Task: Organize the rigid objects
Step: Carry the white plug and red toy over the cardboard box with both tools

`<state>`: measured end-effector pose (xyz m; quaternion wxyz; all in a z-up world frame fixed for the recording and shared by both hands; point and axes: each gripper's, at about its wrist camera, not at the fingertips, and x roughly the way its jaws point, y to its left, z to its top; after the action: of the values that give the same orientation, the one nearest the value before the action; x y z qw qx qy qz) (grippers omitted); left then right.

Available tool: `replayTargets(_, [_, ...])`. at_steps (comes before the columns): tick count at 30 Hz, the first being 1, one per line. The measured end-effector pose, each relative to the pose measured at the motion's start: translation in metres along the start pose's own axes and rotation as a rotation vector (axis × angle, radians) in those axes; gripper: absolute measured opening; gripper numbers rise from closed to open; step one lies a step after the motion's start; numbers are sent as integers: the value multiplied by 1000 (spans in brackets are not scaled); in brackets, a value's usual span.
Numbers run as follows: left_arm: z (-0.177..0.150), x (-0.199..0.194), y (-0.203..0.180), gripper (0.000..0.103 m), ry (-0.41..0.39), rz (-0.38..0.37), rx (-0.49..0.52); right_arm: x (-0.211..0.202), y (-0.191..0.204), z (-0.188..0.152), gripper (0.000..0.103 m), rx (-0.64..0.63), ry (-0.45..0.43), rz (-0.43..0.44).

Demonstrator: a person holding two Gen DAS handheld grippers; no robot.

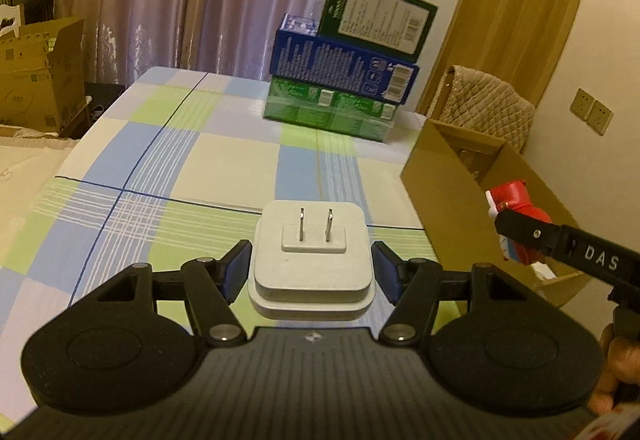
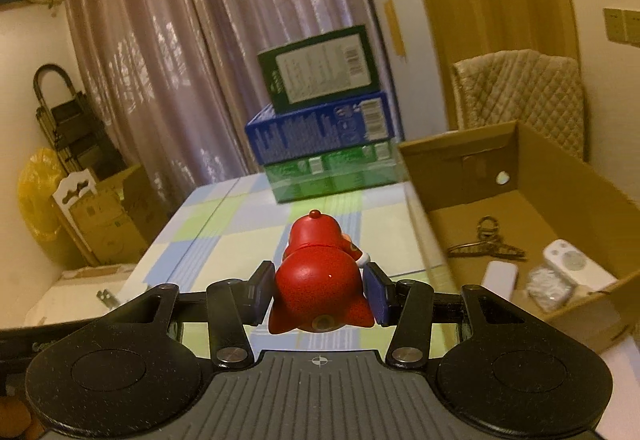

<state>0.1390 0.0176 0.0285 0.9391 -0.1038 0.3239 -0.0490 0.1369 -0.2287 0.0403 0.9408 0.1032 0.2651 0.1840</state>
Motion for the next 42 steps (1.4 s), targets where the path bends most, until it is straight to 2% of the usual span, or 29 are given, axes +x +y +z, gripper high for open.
replayTargets(4, [-2,-13,-14,60,-8,-18,15,-18,-7,15,45,49,-8,19])
replayTargets(8, [1,-25,-32,60,-24,-50,35,-45,-21,34,45,56,-52,19])
replayTargets(19, [20,-28,-108,60,-56,-177,132,-108,-97,80,45,-5,-141,-145])
replayTargets(26, [23,-13,-159,60,-38,-241,212,-115,-133,79,45,-5,-123,-196])
replayTargets(31, [22,3,-188,60,-16,-259,267,-114,-148,68,45,10,-102,-203])
replayTargets(42, [16,20,-216,60,23,-280,323,-110,-165,60,45,13,-72,-212])
